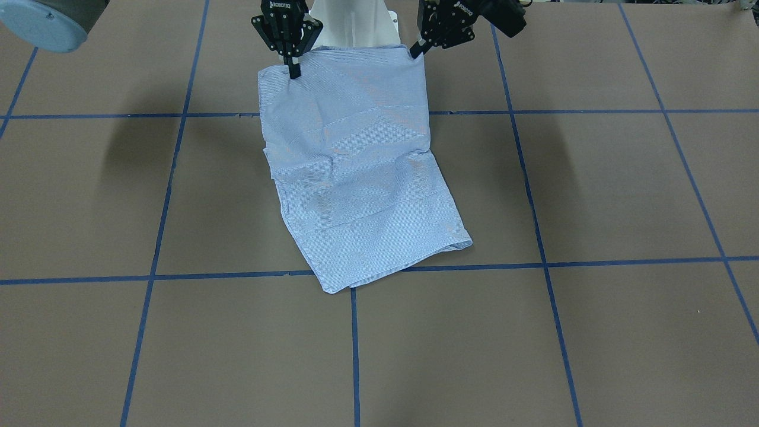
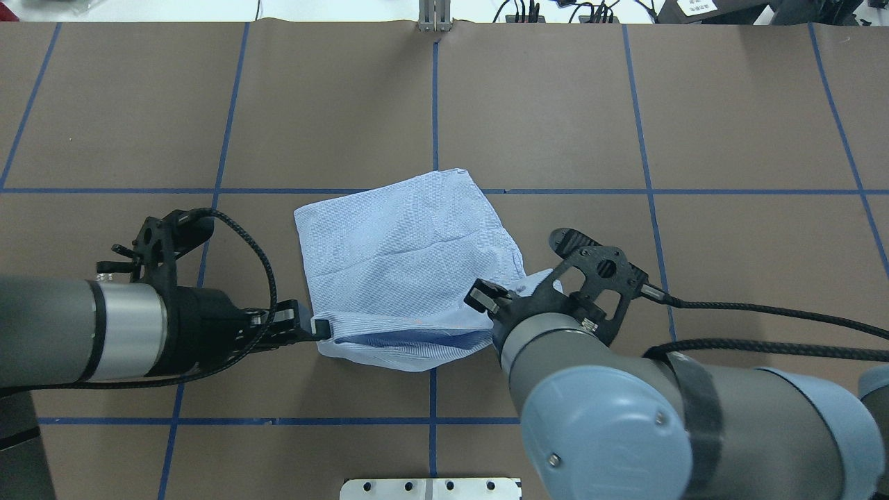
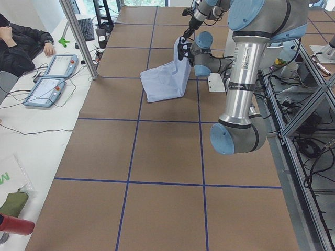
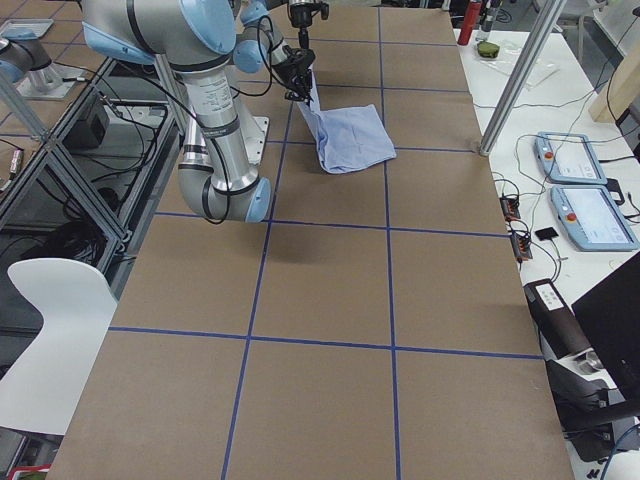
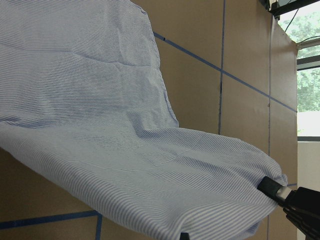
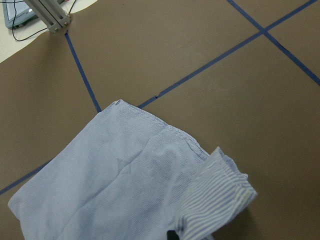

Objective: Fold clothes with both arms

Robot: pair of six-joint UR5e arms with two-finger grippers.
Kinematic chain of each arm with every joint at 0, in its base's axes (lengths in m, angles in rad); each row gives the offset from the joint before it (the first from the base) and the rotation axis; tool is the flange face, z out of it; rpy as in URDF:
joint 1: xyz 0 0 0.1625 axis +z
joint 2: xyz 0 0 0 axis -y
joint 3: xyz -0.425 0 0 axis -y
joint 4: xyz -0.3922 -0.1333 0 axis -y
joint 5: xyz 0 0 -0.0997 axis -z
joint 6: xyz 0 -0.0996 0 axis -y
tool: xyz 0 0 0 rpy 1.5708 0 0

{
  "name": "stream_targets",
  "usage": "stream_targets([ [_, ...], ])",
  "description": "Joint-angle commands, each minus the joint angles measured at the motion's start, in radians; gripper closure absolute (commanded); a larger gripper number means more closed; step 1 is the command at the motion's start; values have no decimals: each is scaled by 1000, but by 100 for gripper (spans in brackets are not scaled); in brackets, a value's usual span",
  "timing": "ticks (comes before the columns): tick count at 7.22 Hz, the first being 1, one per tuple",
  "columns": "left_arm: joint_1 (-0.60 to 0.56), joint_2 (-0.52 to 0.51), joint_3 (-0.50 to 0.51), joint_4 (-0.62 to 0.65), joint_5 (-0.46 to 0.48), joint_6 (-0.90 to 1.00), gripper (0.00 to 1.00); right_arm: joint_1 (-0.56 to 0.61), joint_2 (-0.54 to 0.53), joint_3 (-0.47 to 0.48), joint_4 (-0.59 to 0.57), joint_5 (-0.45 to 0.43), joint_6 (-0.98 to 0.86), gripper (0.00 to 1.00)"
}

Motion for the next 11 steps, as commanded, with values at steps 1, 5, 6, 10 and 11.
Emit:
stream_targets([
  [1,-34,-91,128,12,28,5,100,97,41,-210,199,21,-83,100],
  [5,-153,-134,280,12,30,89,100,237,140,-562,434,84,-180,100],
  [6,-173,-171,351,12,41,106,100,247,188,-679,494,84,-184,100],
  [10,-199,-233,522,8,107,192,100,267,236,-876,603,94,-216,100],
  [11,-199,-233,559,5,126,200,100,269,246,-907,613,107,-222,100],
])
